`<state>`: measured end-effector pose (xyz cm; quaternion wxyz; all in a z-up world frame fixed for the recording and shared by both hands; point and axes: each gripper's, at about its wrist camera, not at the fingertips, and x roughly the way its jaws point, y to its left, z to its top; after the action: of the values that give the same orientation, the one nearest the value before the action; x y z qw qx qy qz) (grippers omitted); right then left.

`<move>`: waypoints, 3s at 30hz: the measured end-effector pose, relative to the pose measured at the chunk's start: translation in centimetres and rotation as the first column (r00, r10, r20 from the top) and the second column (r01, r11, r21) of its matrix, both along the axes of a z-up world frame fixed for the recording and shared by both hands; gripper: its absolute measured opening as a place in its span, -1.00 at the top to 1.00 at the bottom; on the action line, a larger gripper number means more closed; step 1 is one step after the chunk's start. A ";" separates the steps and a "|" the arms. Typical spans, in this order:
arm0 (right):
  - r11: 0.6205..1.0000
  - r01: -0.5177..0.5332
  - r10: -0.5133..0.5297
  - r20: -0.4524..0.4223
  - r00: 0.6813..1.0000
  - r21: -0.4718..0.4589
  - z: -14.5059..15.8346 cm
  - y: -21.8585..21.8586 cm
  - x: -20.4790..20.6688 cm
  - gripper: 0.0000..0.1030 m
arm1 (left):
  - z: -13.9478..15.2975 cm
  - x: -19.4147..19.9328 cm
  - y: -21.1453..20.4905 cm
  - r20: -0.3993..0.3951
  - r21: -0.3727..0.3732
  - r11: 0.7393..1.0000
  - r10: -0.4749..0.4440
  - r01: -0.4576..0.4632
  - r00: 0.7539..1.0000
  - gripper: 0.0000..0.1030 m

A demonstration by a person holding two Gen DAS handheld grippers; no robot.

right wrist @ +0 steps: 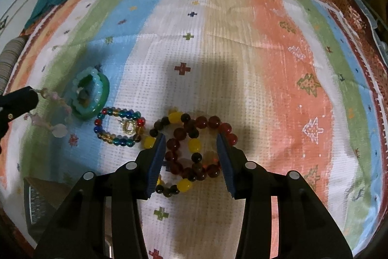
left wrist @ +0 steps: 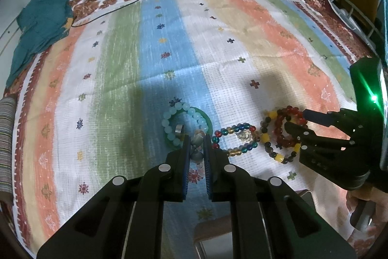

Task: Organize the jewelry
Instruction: 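Carry both held bracelets back over the silver tin with both tools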

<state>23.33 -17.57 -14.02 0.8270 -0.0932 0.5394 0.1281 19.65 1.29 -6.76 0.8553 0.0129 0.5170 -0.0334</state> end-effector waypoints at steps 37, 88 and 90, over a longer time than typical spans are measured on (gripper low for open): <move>0.998 -0.026 0.019 0.103 0.994 0.063 4.4 0.2 -1.8 0.76 | 1.5 -1.5 -0.1 0.022 -0.023 1.000 0.001 -0.001 1.000 0.80; 0.962 -0.188 0.109 0.355 0.928 0.196 13.2 0.7 -13.2 0.76 | 8.1 -11.2 -1.7 0.190 -0.119 0.992 -0.011 0.034 0.982 0.80; 0.963 -0.191 0.115 0.352 0.929 0.192 13.0 0.8 -13.6 0.76 | 8.1 -11.5 -1.8 0.190 -0.113 0.993 -0.013 0.035 0.982 0.80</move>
<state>9.71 -16.81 -0.99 0.8996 -0.0625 0.3631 0.2344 8.11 -0.54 1.29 0.8992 -0.0275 0.4306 -0.0723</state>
